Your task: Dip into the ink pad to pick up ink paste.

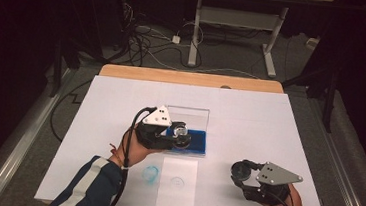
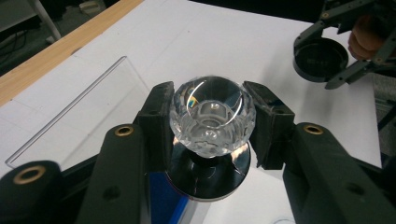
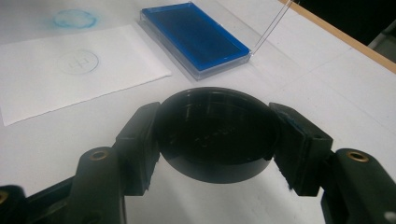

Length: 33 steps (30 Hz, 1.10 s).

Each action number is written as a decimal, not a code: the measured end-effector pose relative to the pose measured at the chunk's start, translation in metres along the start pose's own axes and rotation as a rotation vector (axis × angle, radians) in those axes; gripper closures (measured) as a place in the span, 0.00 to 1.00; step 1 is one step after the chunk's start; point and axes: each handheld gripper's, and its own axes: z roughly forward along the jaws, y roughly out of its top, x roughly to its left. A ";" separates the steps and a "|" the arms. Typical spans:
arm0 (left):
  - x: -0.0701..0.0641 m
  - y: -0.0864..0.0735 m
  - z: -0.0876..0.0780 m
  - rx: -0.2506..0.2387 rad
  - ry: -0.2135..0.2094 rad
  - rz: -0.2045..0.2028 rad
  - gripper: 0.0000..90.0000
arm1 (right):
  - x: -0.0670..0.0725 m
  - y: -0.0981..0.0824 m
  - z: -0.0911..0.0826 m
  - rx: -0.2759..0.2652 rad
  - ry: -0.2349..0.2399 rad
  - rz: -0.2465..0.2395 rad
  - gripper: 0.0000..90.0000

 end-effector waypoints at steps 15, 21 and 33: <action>-0.023 -0.010 -0.009 -0.020 -0.053 0.041 0.60 | 0.001 -0.001 0.001 0.007 0.005 -0.002 0.42; -0.033 -0.021 -0.005 0.005 -0.076 0.054 0.60 | 0.001 -0.001 0.001 0.011 0.007 -0.004 0.42; -0.046 -0.031 -0.001 0.038 -0.104 0.068 0.60 | 0.003 -0.001 0.001 0.017 0.014 -0.008 0.42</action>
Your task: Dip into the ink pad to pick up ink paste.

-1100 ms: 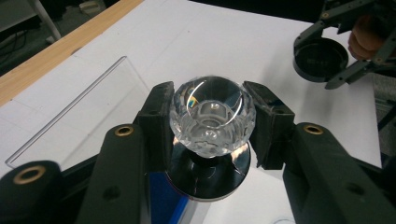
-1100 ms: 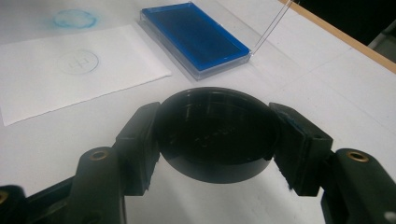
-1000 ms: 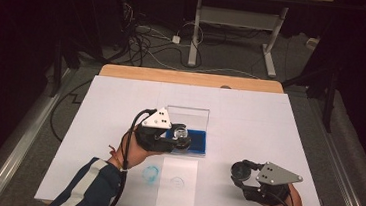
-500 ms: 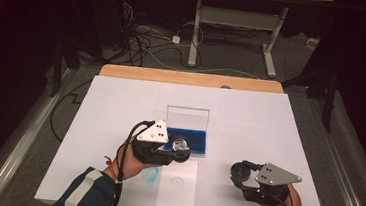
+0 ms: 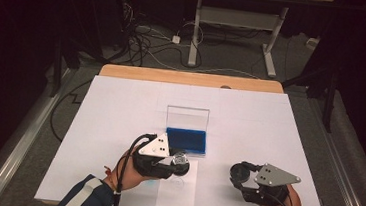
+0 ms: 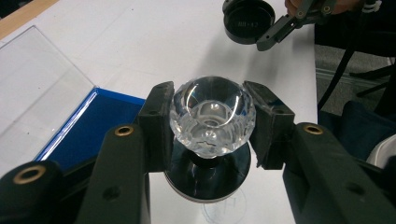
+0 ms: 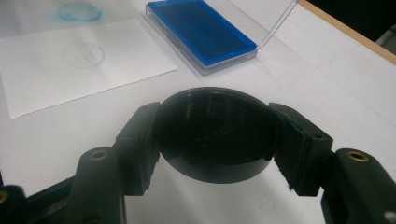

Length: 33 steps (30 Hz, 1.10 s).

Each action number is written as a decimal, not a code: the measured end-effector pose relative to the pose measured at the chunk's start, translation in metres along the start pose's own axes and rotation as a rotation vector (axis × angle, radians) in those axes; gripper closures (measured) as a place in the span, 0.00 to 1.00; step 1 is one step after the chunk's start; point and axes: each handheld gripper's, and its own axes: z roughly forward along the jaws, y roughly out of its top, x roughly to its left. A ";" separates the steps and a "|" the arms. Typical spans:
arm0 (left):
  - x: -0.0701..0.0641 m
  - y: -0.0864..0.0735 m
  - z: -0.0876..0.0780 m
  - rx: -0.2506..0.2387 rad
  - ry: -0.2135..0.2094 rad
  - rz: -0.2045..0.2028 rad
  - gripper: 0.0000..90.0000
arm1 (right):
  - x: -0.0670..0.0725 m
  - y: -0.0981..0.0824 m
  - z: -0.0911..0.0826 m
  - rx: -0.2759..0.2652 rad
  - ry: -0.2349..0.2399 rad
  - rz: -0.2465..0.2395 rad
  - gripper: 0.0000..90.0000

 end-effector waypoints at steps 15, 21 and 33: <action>-0.009 -0.011 0.003 0.002 -0.033 0.010 0.60 | 0.001 0.001 0.000 0.001 0.000 -0.007 0.42; -0.012 -0.017 0.007 0.018 -0.043 0.011 0.60 | 0.003 0.002 -0.001 -0.004 0.000 -0.016 0.42; -0.014 -0.033 0.019 0.065 -0.048 0.004 0.60 | 0.003 0.001 0.000 0.002 0.003 -0.019 0.42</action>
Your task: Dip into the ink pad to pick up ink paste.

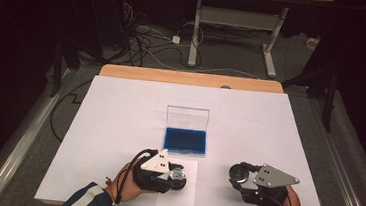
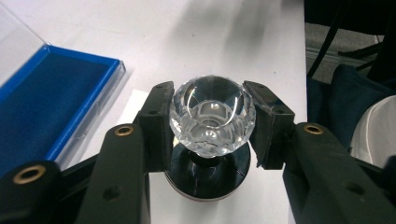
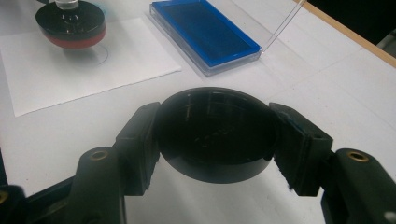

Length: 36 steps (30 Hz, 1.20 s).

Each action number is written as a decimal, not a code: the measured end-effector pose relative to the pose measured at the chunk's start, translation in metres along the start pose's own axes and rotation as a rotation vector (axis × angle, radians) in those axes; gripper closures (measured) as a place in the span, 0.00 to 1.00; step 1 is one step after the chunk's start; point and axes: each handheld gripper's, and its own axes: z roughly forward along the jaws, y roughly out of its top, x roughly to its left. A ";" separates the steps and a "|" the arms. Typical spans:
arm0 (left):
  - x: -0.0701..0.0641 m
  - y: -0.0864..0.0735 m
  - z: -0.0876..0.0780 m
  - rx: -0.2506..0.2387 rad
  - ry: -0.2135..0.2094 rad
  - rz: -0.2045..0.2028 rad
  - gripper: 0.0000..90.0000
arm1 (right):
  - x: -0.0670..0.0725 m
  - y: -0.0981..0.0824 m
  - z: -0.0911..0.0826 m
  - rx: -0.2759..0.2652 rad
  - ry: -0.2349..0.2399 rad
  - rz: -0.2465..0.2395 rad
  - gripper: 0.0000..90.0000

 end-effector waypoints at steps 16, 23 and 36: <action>0.002 -0.012 0.006 0.037 0.005 -0.017 0.60 | 0.001 0.000 0.001 0.006 0.002 -0.004 0.42; 0.003 -0.016 0.011 0.047 -0.006 -0.023 0.60 | 0.001 0.000 0.001 0.007 0.003 -0.005 0.42; 0.004 -0.017 0.010 0.066 -0.004 -0.021 0.60 | 0.002 0.000 0.002 0.014 0.010 -0.007 0.42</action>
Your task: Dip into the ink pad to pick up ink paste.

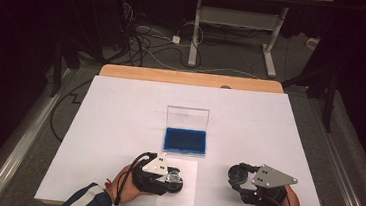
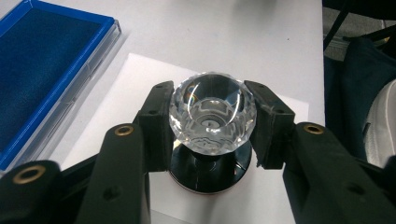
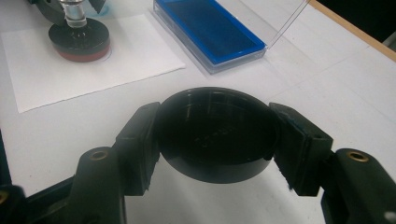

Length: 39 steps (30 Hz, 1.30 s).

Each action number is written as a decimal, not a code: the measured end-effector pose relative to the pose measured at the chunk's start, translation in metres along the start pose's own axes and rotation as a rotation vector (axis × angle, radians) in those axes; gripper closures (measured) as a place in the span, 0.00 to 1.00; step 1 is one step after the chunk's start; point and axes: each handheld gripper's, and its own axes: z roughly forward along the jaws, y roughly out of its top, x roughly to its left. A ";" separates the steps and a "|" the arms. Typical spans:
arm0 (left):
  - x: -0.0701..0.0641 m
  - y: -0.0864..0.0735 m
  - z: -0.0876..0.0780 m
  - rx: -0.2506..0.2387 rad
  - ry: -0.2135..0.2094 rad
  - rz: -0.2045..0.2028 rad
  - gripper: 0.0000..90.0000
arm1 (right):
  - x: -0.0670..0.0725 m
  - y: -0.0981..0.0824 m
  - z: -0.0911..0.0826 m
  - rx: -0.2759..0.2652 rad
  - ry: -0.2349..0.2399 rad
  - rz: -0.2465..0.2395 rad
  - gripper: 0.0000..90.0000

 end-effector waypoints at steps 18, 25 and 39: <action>0.001 0.004 0.000 0.039 -0.009 -0.015 0.60 | 0.000 -0.001 0.000 0.003 0.006 0.004 0.42; 0.000 0.008 -0.001 0.070 0.003 -0.018 0.60 | 0.000 -0.001 0.000 0.007 0.010 0.005 0.42; 0.001 0.007 0.000 0.061 -0.009 -0.036 0.60 | 0.000 -0.001 0.001 0.010 0.012 0.003 0.42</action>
